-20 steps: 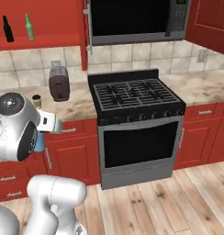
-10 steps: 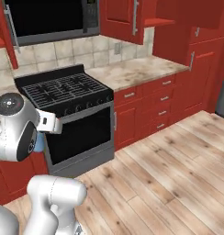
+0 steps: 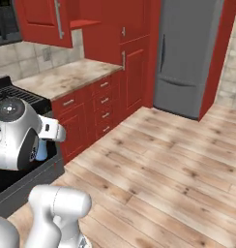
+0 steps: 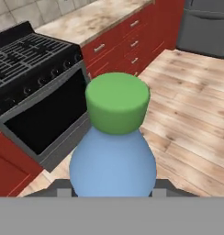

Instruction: Sort all alcoholic drinks to one cabinet, and non-alcoholic drinks to the other.

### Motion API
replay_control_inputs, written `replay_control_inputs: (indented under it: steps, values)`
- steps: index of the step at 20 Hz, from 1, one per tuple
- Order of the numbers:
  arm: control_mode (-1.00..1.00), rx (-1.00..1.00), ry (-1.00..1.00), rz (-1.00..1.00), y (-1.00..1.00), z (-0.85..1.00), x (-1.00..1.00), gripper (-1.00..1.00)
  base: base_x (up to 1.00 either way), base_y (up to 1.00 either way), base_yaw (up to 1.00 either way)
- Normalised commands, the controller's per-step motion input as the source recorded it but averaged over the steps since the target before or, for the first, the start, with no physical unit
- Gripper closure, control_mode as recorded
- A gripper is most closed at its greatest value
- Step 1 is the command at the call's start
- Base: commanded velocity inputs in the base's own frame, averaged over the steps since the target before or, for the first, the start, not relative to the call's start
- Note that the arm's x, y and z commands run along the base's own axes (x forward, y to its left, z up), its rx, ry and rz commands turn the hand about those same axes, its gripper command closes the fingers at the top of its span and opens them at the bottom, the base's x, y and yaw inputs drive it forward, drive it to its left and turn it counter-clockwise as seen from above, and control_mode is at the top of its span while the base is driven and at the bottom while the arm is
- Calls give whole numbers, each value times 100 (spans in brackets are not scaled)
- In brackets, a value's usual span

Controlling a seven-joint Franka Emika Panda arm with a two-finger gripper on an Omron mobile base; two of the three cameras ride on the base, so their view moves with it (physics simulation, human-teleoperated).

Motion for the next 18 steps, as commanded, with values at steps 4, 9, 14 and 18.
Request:
replay_control_inputs:
  steps: [4,9,14,18]
  values:
    - [100,0,0,0,0,0,0,100,79,-39,-47]
    - [100,0,0,0,0,0,0,100,98,-36,-39]
    - [100,0,0,0,0,0,0,100,100,-39,-26]
    - [100,0,0,0,0,0,0,100,100,-24,8]
